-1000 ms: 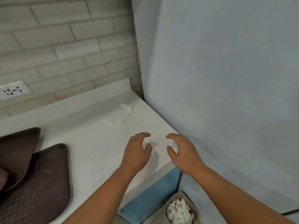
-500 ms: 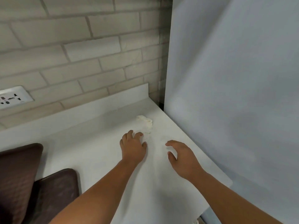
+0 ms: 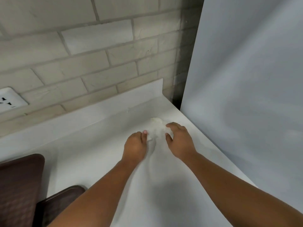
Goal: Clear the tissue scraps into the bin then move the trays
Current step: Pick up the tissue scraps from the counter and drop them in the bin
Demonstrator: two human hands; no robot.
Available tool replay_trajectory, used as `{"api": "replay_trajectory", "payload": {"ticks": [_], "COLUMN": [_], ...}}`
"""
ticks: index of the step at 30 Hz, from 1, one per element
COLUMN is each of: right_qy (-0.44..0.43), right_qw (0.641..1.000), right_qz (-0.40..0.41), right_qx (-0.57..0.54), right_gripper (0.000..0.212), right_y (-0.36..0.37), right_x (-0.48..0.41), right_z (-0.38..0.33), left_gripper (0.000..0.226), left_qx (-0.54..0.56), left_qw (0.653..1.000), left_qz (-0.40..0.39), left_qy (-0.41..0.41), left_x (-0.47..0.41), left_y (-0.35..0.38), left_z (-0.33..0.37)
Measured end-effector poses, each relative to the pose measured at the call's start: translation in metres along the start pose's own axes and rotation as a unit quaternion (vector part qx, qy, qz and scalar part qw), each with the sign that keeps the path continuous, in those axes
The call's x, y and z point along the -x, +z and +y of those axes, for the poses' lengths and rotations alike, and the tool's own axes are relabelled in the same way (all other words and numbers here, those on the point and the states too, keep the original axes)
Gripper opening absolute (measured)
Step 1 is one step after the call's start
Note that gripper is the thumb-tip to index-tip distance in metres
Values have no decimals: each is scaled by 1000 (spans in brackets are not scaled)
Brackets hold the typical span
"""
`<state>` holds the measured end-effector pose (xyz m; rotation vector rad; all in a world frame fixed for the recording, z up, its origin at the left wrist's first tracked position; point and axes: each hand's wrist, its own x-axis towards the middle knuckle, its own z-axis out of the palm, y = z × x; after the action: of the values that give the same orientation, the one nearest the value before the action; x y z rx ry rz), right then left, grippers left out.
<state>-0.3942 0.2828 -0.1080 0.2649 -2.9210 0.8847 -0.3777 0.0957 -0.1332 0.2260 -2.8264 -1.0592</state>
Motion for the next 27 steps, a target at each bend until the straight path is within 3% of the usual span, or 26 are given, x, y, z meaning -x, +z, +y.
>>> {"api": "replay_trajectory", "payload": {"ticks": [3,6,8,11,14,18,24,27], "right_qy": [18,24,-16,-96,-127,-108,-61,-38], "right_qw": [997,992,988,988,986,992,998,999], "right_qz": [-9,-33,-32,-36,-19,51,20,20], "right_qx": [68,122,153,111,108,48,11,2], "right_gripper": [51,56,49,28,11,29,20,26], "right_y": [17,33,44,58,61,52,34,25], "right_x": [-30,-51,-61,-71,-72,-65,-56,-51], "right_z": [-10,-10,-7,0,3,4,13,12], "left_gripper": [51,37,26,7,28,35,17,23], "left_qx": [-26,-55,-45,-8,-75,-156,-170,-164], "left_qw": [1000,997,997,998,995,986,984,985], "left_qz": [12,43,69,68,52,34,37,43], "left_qy": [-11,12,14,8,31,45,21,-26], "left_x": [-22,-48,-66,-92,-119,-144,-153,-148], "left_y": [-19,-30,-37,-41,-37,-30,-20,-19], "left_z": [-4,-13,-20,-29,-36,-44,-35,-31]}}
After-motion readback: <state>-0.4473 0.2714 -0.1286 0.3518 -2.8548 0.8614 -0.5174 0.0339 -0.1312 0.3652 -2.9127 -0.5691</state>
